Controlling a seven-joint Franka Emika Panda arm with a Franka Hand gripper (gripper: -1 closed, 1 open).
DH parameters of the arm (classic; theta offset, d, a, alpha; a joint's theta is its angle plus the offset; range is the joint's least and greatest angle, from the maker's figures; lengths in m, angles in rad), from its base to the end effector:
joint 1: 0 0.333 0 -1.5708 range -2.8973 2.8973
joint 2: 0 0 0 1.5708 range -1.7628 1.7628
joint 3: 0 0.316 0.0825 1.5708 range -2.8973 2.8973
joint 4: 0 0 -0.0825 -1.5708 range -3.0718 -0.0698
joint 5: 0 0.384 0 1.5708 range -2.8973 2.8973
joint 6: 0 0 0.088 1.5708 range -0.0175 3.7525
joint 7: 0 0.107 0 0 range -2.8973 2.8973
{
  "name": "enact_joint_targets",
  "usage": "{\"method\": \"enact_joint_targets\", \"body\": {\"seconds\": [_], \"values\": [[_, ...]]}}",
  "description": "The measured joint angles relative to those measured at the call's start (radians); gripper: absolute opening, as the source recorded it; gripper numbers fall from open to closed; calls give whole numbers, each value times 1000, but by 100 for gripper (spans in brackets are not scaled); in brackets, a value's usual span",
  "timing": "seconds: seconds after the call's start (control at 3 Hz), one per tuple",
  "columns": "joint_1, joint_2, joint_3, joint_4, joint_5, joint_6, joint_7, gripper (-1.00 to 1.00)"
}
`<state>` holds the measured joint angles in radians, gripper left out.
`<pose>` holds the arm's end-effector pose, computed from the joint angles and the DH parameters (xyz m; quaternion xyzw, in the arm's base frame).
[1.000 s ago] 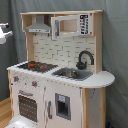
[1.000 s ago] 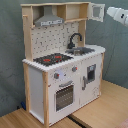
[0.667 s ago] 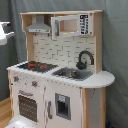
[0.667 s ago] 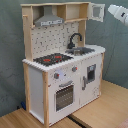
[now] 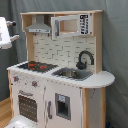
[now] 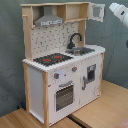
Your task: Play with the kitchen
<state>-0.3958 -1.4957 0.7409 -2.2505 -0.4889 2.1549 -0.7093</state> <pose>0.1299 0.3060 0.7257 0.5640 0.3116 0.2608 0.7189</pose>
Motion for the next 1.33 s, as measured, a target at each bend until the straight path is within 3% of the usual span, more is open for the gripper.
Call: {"method": "enact_joint_targets", "body": {"seconds": [1.33], "values": [[-86,13,-55,-45,-6,0,407,100]]}}
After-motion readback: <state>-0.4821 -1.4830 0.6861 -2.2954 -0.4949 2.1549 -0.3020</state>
